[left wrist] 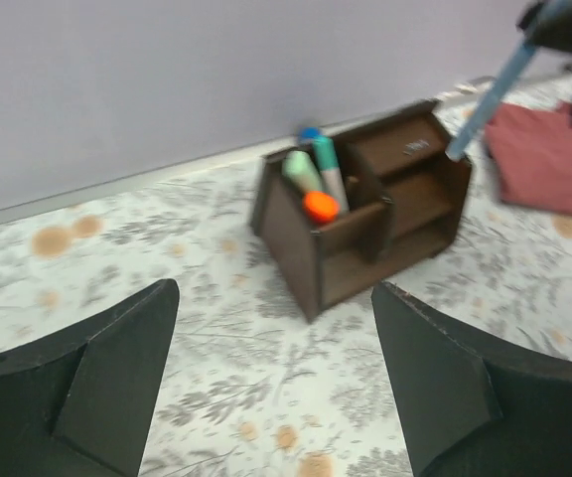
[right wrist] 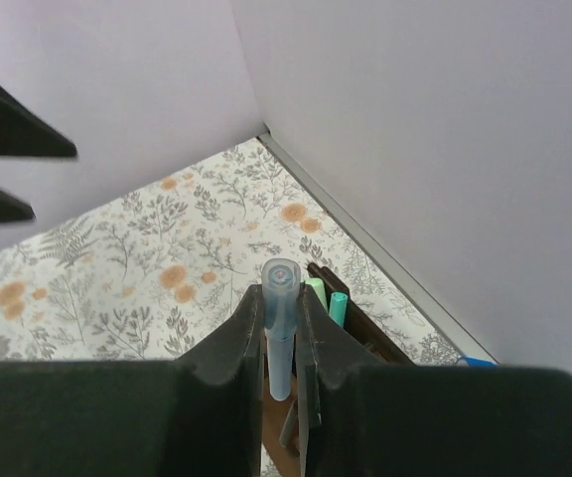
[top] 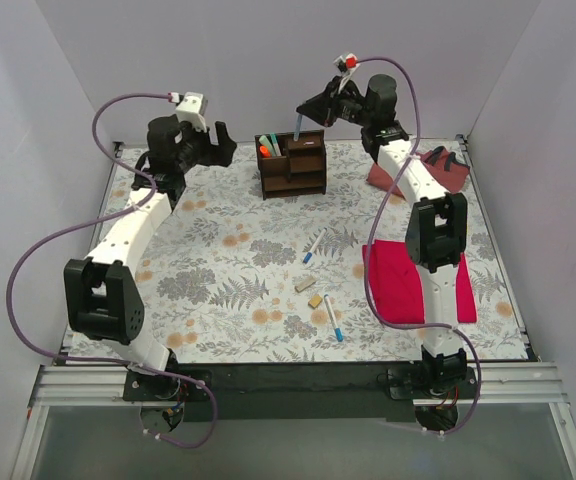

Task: Sort the stationery into containers
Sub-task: Place the pen in the storage box.

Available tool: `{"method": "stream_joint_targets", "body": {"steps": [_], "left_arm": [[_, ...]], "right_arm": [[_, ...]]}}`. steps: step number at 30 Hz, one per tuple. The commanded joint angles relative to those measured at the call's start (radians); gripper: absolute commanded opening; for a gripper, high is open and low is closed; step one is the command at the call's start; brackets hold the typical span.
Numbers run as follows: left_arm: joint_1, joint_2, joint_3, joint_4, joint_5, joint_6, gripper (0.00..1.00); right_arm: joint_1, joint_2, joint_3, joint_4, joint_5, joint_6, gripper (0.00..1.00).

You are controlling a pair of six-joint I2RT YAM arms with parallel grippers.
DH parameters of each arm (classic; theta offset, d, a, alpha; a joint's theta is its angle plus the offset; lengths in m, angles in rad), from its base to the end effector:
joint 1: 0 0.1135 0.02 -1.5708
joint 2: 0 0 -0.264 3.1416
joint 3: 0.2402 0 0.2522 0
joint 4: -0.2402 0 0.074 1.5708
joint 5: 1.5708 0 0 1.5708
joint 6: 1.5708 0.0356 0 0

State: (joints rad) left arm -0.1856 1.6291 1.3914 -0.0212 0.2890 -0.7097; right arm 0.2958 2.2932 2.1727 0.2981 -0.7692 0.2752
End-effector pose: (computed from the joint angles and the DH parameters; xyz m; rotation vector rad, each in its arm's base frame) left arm 0.3835 -0.0823 0.3500 -0.2868 1.8912 -0.8826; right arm 0.5122 0.1820 0.3593 -0.6773 1.3637 0.9938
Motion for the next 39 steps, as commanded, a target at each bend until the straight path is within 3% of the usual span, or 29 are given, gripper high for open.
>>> {"method": "stream_joint_targets", "body": {"steps": [1,9,31,34,39], "left_arm": [[0.028,-0.086,-0.101,-0.003,-0.169,0.033,0.78],[0.031,-0.141,-0.193,-0.008,-0.137,0.036,0.75],[0.031,-0.112,-0.183,-0.016,-0.119,0.053,0.75],[0.029,-0.127,-0.199,-0.017,-0.120,0.059,0.75],[0.029,-0.146,-0.216,-0.016,-0.111,0.061,0.75]], "right_arm": [[0.075,0.006,-0.021,0.125,0.048,-0.198,0.01],[0.114,0.071,0.018,0.173,0.097,-0.304,0.01],[0.129,0.141,-0.030,0.213,0.143,-0.403,0.02],[0.129,0.137,-0.050,0.211,0.146,-0.399,0.09],[0.131,0.114,-0.097,0.210,0.157,-0.387,0.46]]}}
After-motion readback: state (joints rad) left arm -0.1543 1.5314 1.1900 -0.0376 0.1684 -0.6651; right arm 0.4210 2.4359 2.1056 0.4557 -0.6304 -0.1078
